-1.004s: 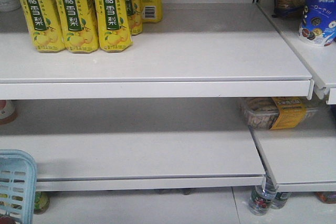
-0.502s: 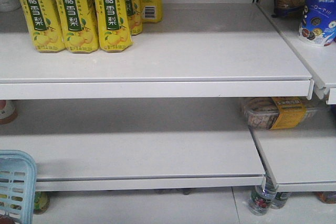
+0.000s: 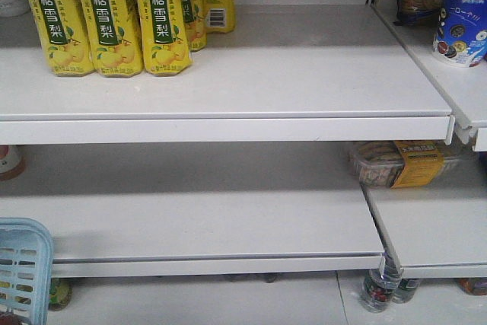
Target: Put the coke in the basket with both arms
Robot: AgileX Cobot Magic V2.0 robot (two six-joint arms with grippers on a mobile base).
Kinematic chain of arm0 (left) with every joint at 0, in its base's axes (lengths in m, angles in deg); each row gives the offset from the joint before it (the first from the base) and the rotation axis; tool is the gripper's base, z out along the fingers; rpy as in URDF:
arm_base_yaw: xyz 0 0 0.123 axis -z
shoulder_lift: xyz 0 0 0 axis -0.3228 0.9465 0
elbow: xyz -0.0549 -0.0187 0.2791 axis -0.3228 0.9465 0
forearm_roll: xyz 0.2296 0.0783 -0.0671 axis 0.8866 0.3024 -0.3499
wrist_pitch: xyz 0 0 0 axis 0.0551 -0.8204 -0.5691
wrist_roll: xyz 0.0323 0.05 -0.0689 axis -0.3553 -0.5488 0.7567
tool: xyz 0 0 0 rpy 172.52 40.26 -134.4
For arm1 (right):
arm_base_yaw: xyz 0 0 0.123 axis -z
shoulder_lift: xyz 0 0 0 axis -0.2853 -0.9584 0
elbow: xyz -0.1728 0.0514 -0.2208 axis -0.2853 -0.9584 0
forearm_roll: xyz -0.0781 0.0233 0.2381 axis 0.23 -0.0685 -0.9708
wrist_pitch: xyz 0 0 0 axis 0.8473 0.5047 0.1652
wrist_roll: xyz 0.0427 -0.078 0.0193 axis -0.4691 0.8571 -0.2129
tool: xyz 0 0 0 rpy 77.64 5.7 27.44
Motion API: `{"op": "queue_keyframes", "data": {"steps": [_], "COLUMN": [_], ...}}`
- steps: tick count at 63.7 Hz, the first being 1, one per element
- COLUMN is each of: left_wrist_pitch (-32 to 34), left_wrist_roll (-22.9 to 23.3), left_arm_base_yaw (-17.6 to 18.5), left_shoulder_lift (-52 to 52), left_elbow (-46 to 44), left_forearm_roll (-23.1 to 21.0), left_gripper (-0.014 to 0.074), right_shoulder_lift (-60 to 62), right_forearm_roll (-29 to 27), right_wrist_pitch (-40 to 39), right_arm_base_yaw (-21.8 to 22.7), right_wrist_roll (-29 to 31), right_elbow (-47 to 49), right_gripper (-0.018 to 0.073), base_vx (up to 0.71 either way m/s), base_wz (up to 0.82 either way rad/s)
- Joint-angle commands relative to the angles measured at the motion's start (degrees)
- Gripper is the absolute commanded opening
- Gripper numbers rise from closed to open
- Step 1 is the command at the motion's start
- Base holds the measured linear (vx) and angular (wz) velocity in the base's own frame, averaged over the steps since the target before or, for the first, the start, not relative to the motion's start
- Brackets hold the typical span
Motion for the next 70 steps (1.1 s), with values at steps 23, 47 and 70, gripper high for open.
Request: {"op": "queue_keyframes", "data": {"steps": [23,47,70], "left_wrist_pitch": [9.0,9.0,9.0], "left_wrist_roll": [-1.1,-1.1,-1.1], "left_arm_base_yaw": [0.1,0.1,0.1], "left_shoulder_lift": [-1.3,-1.3,-1.3], "left_elbow": [-0.2,-0.2,-0.2], "left_forearm_roll": [0.9,0.9,0.9], "left_gripper": [-0.0006,-0.0006,-0.0006], "right_shoulder_lift": [2.7,3.9,3.9], "right_forearm_roll": [-1.0,-7.2,-7.8], "right_wrist_pitch": [-13.3,-12.2,-11.4], "right_arm_base_yaw": [4.8,4.8,4.8], "right_wrist_roll": [2.3,14.7,14.7], "right_elbow": [-5.8,-5.8,-5.9], "right_gripper": [-0.0009,-0.0009,-0.0009], "base_vx": [0.00,0.00,0.00], "base_wz": [0.00,0.00,0.00]}}
